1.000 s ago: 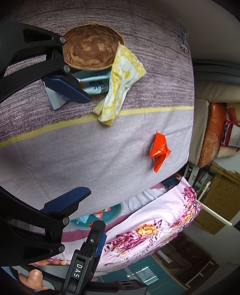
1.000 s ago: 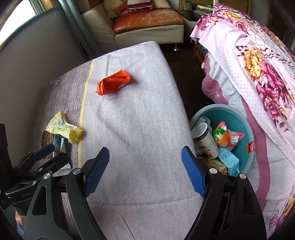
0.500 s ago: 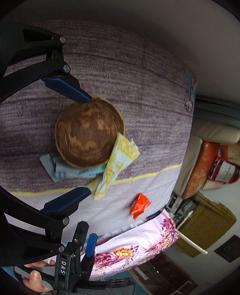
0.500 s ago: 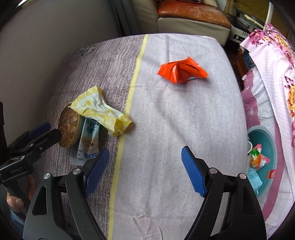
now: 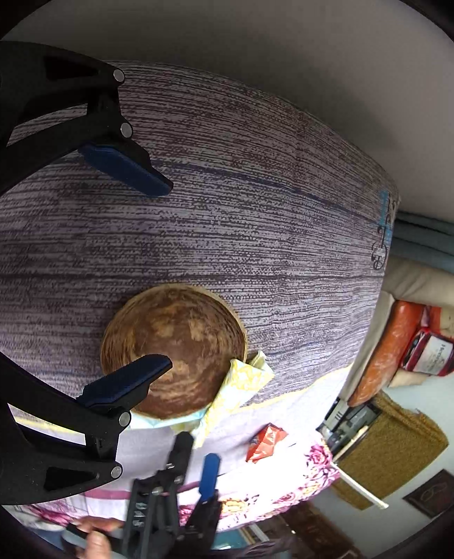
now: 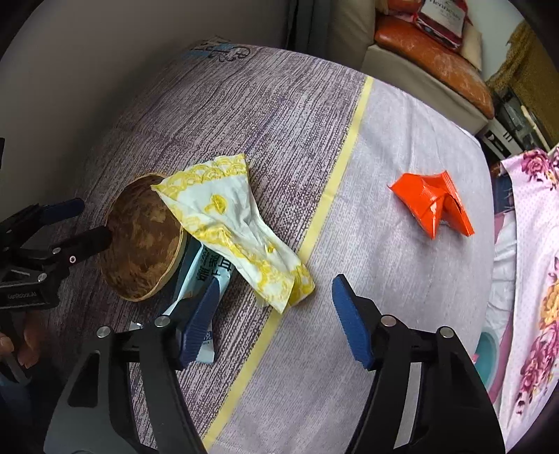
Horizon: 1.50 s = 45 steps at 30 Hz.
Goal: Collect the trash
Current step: 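Grasp the yellow-white wrapper with the right tool while the left tool grasps the wooden bowl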
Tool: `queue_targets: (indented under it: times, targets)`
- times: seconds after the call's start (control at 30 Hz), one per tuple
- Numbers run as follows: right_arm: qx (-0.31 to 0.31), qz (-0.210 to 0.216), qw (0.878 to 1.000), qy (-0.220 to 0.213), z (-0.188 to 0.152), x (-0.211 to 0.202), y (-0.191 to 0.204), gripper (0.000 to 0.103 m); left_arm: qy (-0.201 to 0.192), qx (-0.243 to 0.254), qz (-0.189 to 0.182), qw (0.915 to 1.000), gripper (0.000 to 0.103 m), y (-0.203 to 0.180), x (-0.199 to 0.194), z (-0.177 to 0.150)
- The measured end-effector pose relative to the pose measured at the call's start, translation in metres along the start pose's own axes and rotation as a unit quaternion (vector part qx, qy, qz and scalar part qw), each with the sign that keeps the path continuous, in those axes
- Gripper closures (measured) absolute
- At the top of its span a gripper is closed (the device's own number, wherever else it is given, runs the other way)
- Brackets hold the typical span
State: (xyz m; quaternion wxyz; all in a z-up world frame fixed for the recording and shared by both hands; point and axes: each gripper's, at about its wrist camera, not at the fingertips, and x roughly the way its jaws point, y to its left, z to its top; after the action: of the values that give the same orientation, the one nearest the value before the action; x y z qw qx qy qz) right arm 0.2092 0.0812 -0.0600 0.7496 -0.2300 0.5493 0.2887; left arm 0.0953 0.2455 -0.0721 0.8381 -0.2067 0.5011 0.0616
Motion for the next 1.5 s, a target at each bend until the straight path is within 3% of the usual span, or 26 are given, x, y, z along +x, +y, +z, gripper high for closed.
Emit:
queue_targets:
  times: [0.27,0.43,0.5,0.53,0.8,0.9,1.07,1.13,1.33,1.5]
  targets:
    - [-0.025,0.02,0.999,0.023,0.02,0.022,0.004,0.044,0.012,0.011,-0.006,0.9999,0.011,0.007,0.011,-0.002]
    - [-0.004,0.068,0.997,0.031,0.026,0.032,0.002,0.045,0.012,0.02,-0.001,0.9997,0.011,0.0,0.016,-0.001]
    - [0.004,0.097,0.995,0.037,0.024,0.034,0.001,0.064,0.013,0.023,0.0,0.9997,0.011,-0.002,0.017,-0.001]
    - [0.01,0.111,0.993,0.04,0.023,0.034,0.001,0.085,0.013,0.024,0.001,0.9996,0.011,-0.004,0.018,0.0]
    - [0.067,0.107,0.992,0.0,-0.001,0.003,-0.018,0.089,0.007,0.049,0.018,0.9986,0.012,-0.026,0.025,-0.004]
    - [0.094,0.112,0.989,-0.01,-0.015,-0.006,-0.029,0.089,0.004,0.059,0.029,0.9978,0.031,-0.036,0.025,-0.005]
    - [0.139,0.123,0.983,-0.003,-0.036,-0.007,-0.044,0.087,0.005,0.078,0.047,0.9959,0.049,-0.053,0.029,-0.008]
    - [0.148,0.128,0.981,0.002,-0.037,-0.006,-0.051,0.087,0.0,0.085,0.062,0.9945,0.065,-0.057,0.029,-0.01]
    - [0.15,0.111,0.982,-0.004,-0.036,0.005,-0.066,0.089,-0.001,0.064,0.052,0.9966,0.084,-0.046,0.026,-0.011]
    - [0.178,0.108,0.978,-0.029,-0.044,-0.005,-0.08,0.093,-0.025,0.045,0.032,0.9981,0.097,-0.041,0.006,-0.012]
